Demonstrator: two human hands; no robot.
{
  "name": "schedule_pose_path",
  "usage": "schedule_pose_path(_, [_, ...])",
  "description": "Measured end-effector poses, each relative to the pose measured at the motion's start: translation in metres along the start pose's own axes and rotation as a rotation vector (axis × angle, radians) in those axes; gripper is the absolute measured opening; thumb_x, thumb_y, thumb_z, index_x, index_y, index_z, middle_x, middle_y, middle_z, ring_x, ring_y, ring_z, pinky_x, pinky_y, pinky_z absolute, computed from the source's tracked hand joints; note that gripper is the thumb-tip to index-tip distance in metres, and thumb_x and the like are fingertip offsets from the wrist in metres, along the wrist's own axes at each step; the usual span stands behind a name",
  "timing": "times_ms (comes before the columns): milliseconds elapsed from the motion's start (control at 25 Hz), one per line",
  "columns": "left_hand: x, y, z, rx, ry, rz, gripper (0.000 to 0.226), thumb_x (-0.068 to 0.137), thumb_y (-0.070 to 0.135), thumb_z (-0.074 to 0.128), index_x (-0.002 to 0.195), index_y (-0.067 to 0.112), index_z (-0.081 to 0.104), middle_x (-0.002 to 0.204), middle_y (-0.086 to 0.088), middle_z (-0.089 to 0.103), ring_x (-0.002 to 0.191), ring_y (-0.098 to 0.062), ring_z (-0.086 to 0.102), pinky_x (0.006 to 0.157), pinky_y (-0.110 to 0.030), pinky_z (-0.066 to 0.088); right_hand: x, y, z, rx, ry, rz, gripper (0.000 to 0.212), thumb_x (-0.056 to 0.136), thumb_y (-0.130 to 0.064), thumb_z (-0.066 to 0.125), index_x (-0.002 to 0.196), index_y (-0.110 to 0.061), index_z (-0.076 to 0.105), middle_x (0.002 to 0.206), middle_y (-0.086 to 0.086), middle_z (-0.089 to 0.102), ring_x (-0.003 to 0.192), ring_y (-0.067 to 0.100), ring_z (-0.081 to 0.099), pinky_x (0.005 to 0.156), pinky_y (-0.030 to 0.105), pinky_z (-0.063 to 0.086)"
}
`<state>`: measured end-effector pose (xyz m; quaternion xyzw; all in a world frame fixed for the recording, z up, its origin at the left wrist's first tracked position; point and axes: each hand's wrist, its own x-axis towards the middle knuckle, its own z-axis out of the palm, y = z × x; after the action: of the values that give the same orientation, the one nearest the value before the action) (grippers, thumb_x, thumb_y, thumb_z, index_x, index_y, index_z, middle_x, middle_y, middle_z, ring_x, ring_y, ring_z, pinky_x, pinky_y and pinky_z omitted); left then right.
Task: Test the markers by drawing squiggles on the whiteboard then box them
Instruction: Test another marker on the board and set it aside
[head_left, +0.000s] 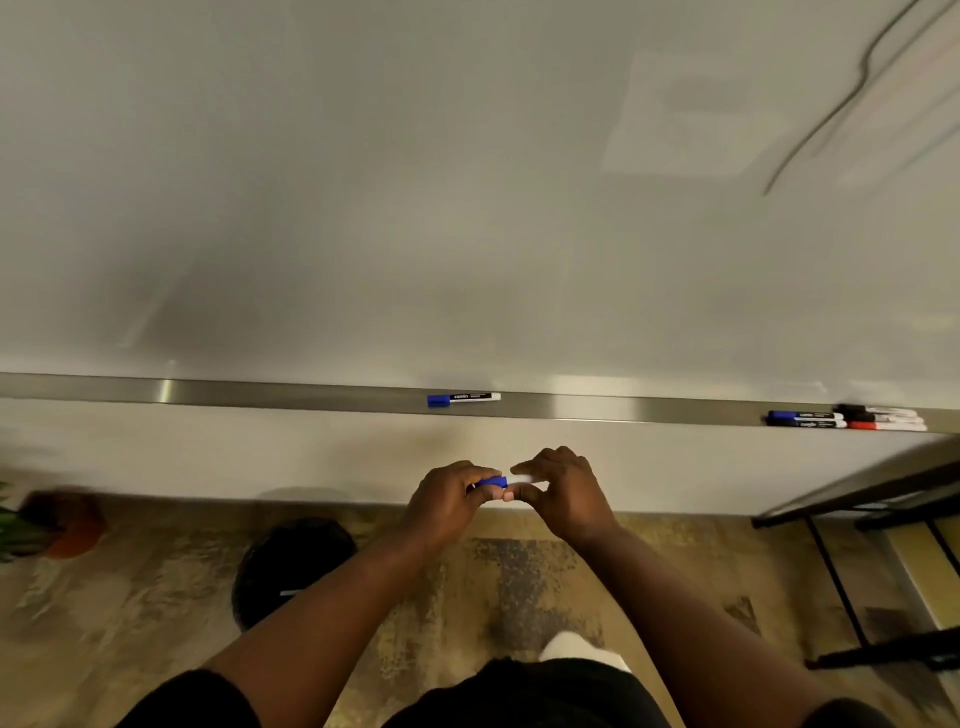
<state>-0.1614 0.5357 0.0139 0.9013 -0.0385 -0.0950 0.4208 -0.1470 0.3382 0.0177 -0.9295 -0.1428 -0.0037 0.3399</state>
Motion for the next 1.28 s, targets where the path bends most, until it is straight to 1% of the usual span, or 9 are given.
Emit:
schedule_pose_path(120, [-0.001, 0.024, -0.001, 0.028, 0.003, 0.045, 0.029, 0.090, 0.036, 0.068, 0.115, 0.023, 0.072, 0.097, 0.006, 0.069, 0.085, -0.010, 0.061, 0.078, -0.027, 0.053, -0.006, 0.006, -0.014, 0.051, 0.053, 0.005, 0.032, 0.078, -0.058, 0.072, 0.095, -0.032, 0.077, 0.091, -0.016, 0.070, 0.088, 0.006, 0.052, 0.080, 0.032, 0.038])
schedule_pose_path(320, [0.001, 0.066, 0.024, 0.060, 0.059, 0.084, 0.025, 0.091, 0.035, 0.067, 0.112, 0.024, 0.074, 0.083, 0.015, 0.060, 0.075, -0.005, 0.056, 0.066, -0.013, 0.041, -0.017, 0.024, -0.051, 0.040, 0.143, 0.033, 0.022, 0.079, -0.053, 0.076, 0.084, -0.032, 0.074, 0.084, -0.017, 0.067, 0.087, 0.007, 0.053, 0.081, 0.030, 0.033])
schedule_pose_path(480, [0.008, 0.095, 0.045, 0.093, 0.077, 0.127, 0.020, 0.092, 0.034, 0.066, 0.108, 0.025, 0.075, 0.078, 0.015, 0.057, 0.072, -0.008, 0.055, 0.064, -0.017, 0.040, -0.028, 0.043, -0.075, -0.017, 0.223, 0.094, 0.018, 0.079, -0.047, 0.078, 0.078, -0.030, 0.074, 0.077, -0.014, 0.068, 0.084, 0.010, 0.054, 0.081, 0.037, 0.037])
schedule_pose_path(680, [0.010, 0.119, 0.053, 0.142, 0.131, 0.171, 0.026, 0.093, 0.038, 0.063, 0.111, 0.022, 0.073, 0.089, 0.009, 0.065, 0.076, -0.009, 0.057, 0.067, -0.014, 0.040, -0.034, 0.050, -0.098, 0.009, 0.318, 0.100, 0.025, 0.078, -0.056, 0.074, 0.076, -0.031, 0.072, 0.074, -0.017, 0.065, 0.083, 0.006, 0.054, 0.082, 0.034, 0.033])
schedule_pose_path(800, [0.019, 0.137, 0.038, 0.107, 0.174, 0.218, 0.029, 0.091, 0.042, 0.064, 0.114, 0.026, 0.072, 0.100, 0.009, 0.070, 0.085, -0.005, 0.061, 0.075, -0.019, 0.049, -0.032, 0.047, -0.120, 0.034, 0.391, 0.033, 0.030, 0.077, -0.064, 0.071, 0.081, -0.034, 0.070, 0.076, -0.019, 0.064, 0.081, 0.005, 0.054, 0.081, 0.031, 0.033])
schedule_pose_path(880, [0.031, 0.151, 0.016, 0.125, 0.211, 0.264, 0.027, 0.089, 0.042, 0.067, 0.113, 0.031, 0.072, 0.101, 0.009, 0.072, 0.089, -0.007, 0.062, 0.082, -0.023, 0.051, -0.023, 0.046, -0.139, 0.036, 0.435, 0.024, 0.027, 0.079, -0.057, 0.076, 0.086, -0.032, 0.071, 0.081, -0.019, 0.065, 0.083, 0.008, 0.057, 0.081, 0.034, 0.037])
schedule_pose_path(960, [0.048, 0.173, -0.012, 0.203, 0.304, 0.363, 0.024, 0.089, 0.040, 0.068, 0.111, 0.033, 0.072, 0.097, 0.009, 0.074, 0.089, -0.012, 0.063, 0.087, -0.024, 0.048, -0.009, 0.040, -0.165, 0.032, 0.485, 0.005, 0.024, 0.081, -0.049, 0.077, 0.092, -0.029, 0.071, 0.086, -0.019, 0.066, 0.086, 0.009, 0.059, 0.084, 0.035, 0.038])
schedule_pose_path(1120, [0.091, 0.242, -0.072, 0.294, 0.451, 0.627, 0.025, 0.090, 0.035, 0.069, 0.112, 0.025, 0.072, 0.111, 0.008, 0.073, 0.101, -0.010, 0.060, 0.113, -0.033, 0.033, 0.031, 0.014, -0.229, 0.010, 0.597, -0.093, 0.014, 0.084, -0.041, 0.067, 0.094, -0.031, 0.068, 0.088, -0.020, 0.066, 0.086, 0.006, 0.057, 0.083, 0.031, 0.033])
schedule_pose_path(1280, [0.123, 0.314, -0.137, 0.482, 0.625, 0.907, 0.027, 0.089, 0.040, 0.067, 0.112, 0.027, 0.072, 0.138, 0.003, 0.059, 0.131, -0.013, 0.050, 0.115, -0.048, 0.028, 0.063, -0.018, -0.292, -0.025, 0.697, -0.173, 0.017, 0.082, -0.031, 0.060, 0.097, -0.032, 0.068, 0.087, -0.019, 0.063, 0.086, 0.004, 0.052, 0.082, 0.028, 0.030])
